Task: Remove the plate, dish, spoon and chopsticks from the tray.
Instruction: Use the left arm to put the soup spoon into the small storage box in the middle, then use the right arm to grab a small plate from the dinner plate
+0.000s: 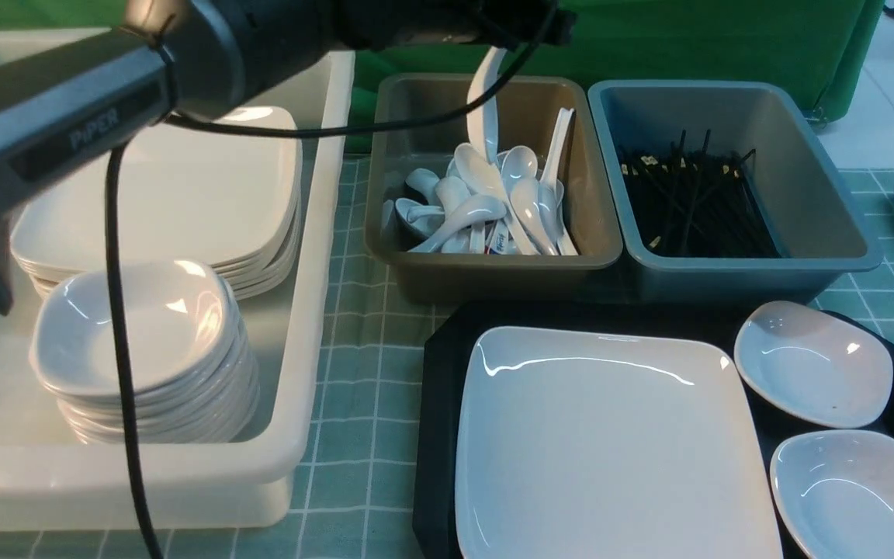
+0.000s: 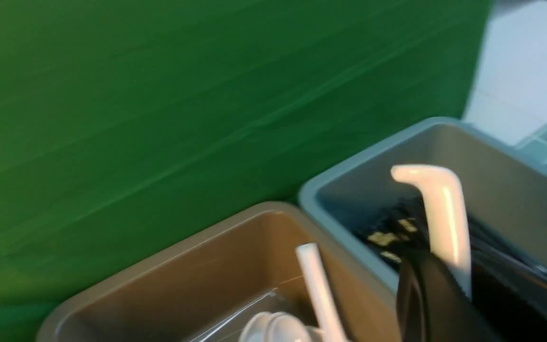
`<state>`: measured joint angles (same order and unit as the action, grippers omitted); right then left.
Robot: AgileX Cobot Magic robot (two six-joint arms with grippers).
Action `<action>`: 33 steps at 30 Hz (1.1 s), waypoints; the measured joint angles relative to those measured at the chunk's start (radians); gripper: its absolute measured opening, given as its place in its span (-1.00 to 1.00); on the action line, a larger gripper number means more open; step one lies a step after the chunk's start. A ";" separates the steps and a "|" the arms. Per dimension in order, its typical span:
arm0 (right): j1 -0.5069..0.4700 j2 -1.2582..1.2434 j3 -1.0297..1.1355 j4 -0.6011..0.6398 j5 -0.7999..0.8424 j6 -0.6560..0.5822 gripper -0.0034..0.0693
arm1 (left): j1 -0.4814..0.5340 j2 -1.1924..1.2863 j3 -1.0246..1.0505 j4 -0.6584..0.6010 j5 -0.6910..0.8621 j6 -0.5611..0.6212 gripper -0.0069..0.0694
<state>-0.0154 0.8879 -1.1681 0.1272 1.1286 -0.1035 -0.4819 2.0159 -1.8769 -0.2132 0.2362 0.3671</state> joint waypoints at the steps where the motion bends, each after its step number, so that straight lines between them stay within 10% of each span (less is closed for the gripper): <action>1: 0.000 0.000 0.000 0.000 -0.001 -0.011 -0.85 | 0.011 0.013 -0.001 0.000 -0.006 0.000 -0.61; 12: 0.000 0.000 0.000 0.000 -0.003 -0.022 -0.85 | 0.025 0.028 -0.001 0.029 0.153 -0.044 0.36; 15: 0.000 0.000 0.000 0.000 -0.003 -0.022 -0.84 | 0.025 -0.013 -0.001 0.033 0.388 -0.108 0.23; 21: 0.000 0.000 0.000 0.000 -0.003 -0.022 -0.82 | -0.005 -0.092 0.042 -0.002 0.872 -0.158 -0.68; 33: 0.000 0.013 0.045 -0.004 0.002 -0.043 -0.82 | -0.257 -0.215 0.467 0.001 0.824 -0.263 -0.82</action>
<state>-0.0154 0.9006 -1.1235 0.1231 1.1309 -0.1468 -0.7386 1.8006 -1.4097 -0.2117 1.0605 0.1041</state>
